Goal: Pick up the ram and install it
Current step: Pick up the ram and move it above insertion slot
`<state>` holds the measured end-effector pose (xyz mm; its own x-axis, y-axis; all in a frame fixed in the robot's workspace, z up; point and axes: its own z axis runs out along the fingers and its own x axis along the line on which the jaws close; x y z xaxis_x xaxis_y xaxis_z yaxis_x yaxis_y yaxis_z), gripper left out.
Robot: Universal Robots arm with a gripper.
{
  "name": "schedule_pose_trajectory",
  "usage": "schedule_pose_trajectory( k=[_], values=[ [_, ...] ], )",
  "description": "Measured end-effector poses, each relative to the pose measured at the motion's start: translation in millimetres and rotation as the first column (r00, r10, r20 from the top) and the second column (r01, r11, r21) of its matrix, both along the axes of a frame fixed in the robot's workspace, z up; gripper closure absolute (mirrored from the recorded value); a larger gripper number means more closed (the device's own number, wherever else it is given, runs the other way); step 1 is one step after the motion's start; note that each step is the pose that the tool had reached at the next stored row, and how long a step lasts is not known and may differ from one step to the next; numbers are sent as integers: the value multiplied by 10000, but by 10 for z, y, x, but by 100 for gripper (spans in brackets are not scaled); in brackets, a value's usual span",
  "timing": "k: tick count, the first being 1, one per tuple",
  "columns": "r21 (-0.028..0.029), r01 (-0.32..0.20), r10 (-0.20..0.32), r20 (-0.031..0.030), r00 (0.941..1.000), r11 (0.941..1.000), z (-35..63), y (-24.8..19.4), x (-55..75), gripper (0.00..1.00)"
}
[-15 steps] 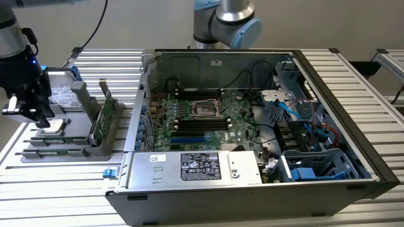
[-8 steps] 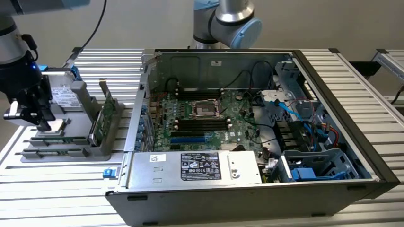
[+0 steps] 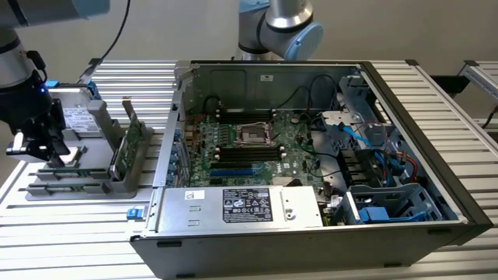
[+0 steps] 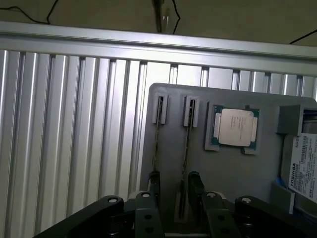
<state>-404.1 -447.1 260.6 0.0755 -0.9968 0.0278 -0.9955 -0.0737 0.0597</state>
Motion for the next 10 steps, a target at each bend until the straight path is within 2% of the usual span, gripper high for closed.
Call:
schedule_pose_trajectory(
  k=[3, 10],
  values=[
    [1, 0, 0, 67, 10000, 10000, -40, -36, 0, 64],
    [0, 1, -1, 221, 9998, 10000, -145, -59, 0, 64]
  ],
)
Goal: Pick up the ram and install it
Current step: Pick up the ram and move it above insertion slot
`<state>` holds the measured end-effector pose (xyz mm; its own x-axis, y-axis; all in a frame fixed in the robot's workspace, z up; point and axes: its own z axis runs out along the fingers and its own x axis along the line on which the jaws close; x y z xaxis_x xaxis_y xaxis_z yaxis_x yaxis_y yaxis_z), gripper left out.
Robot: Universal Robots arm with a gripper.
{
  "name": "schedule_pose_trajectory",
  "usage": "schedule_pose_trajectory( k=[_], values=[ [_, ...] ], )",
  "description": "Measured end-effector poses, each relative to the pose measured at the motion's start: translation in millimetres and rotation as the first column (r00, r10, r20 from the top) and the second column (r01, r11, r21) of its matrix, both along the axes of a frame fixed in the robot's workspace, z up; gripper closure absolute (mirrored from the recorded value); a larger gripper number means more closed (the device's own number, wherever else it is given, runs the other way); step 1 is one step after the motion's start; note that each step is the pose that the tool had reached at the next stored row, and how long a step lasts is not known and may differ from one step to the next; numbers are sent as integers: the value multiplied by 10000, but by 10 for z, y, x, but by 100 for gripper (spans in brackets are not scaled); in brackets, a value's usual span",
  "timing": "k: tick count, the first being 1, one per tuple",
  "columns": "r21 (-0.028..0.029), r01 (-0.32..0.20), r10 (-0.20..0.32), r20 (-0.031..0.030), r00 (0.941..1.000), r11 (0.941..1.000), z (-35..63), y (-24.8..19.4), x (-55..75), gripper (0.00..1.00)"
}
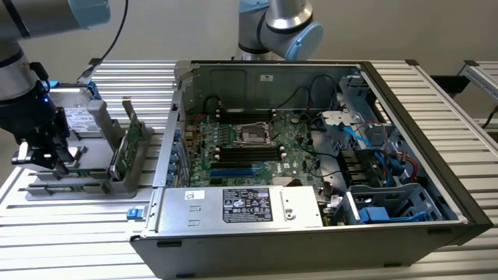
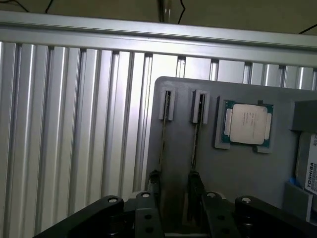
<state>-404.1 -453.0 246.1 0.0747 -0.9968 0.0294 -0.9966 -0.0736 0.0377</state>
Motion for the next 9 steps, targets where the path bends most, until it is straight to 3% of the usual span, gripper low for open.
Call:
schedule_pose_trajectory(
  k=[6, 9],
  values=[
    [1, -1, 0, 175, 9998, 10000, -81, -20, -9, 64],
    [0, -2, 2, 250, 9997, 10000, -101, -63, -31, 64]
  ],
)
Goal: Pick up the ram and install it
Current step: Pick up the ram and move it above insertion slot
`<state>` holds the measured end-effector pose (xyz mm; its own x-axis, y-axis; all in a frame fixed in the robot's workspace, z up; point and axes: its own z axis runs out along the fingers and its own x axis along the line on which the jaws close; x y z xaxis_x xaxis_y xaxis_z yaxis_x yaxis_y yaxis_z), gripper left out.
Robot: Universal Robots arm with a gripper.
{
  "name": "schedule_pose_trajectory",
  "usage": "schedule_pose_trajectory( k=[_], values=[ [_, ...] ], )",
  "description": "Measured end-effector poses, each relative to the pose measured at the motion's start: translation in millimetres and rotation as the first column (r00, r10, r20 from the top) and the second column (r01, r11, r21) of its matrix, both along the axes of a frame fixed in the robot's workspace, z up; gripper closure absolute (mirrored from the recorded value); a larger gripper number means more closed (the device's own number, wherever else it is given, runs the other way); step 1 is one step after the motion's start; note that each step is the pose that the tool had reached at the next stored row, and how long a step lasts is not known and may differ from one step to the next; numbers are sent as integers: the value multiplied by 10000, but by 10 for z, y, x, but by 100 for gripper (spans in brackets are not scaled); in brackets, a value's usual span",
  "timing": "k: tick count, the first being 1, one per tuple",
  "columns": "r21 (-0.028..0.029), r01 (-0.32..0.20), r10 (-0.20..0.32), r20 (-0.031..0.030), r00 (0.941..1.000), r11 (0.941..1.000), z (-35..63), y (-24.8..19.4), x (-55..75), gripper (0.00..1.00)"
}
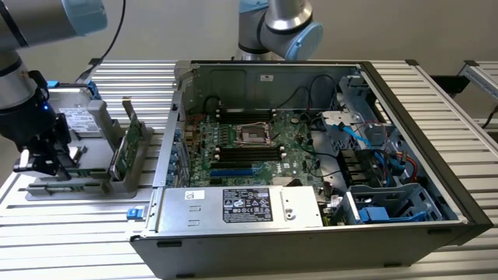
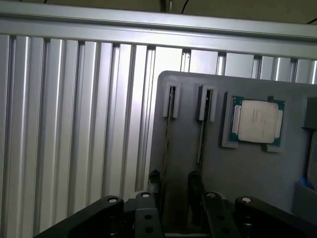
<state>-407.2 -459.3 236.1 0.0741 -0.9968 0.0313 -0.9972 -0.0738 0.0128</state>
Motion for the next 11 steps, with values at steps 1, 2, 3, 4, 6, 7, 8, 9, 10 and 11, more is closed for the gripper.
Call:
schedule_pose_trajectory(
  k=[1, 2, 3, 4, 6, 7, 8, 9, 10, 11],
  values=[
    [0, 1, -1, 21, 10000, 10000, -8, -15, -6, 64],
    [1, 1, -1, 49, 10000, 10000, -19, -30, -11, 64],
    [1, 1, -1, 75, 10000, 10000, -31, -42, -15, 64],
    [0, 1, -1, 102, 9999, 10000, -43, -51, -18, 64],
    [-1, 2, -2, 152, 9999, 10000, -69, -67, -25, 64],
    [-1, 0, 0, 175, 9998, 10000, -83, -75, -28, 64],
    [1, 1, -1, 200, 9998, 10000, -98, -82, -31, 64],
    [0, 1, -1, 220, 9998, 10000, -112, -87, -33, 64],
    [0, 2, -2, 241, 9997, 10000, -128, -93, -37, 64],
    [0, 2, -2, 258, 9997, 10000, -145, -98, -41, 64]
  ],
)
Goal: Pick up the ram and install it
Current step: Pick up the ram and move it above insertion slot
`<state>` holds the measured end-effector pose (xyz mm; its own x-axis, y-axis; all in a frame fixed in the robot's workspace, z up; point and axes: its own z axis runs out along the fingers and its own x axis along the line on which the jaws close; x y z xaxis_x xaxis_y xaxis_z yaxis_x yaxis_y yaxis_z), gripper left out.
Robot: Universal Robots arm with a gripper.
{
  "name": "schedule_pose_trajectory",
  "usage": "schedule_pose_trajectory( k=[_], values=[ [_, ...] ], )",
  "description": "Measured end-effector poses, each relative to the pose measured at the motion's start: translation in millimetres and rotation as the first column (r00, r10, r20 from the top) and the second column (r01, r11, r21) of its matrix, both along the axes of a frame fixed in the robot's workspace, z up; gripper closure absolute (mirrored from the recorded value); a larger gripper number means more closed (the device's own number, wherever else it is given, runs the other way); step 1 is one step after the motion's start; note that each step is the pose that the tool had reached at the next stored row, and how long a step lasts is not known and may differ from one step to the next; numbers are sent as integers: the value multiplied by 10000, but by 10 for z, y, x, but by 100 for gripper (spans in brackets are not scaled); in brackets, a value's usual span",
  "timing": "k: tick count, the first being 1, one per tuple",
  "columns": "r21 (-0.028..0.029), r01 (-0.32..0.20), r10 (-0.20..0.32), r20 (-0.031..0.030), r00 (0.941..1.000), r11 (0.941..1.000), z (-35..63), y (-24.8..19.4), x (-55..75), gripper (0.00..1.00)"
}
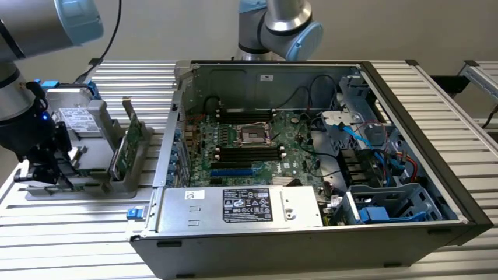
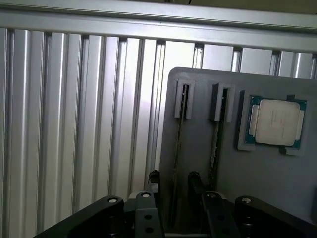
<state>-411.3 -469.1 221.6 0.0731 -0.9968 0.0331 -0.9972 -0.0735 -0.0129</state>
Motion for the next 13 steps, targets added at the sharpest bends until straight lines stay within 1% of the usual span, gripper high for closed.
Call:
schedule_pose_trajectory(
  k=[6, 9, 11, 13],
  values=[
    [0, -2, 2, 108, 9999, 10000, -101, -17, -21, 64],
    [-1, -1, 1, 154, 9999, 10000, -152, -18, -27, 64],
    [1, -1, 1, 176, 9998, 10000, -189, -18, -31, 64],
    [-1, 3, -3, 176, 9998, 10000, -206, -19, -34, 64]
  ],
)
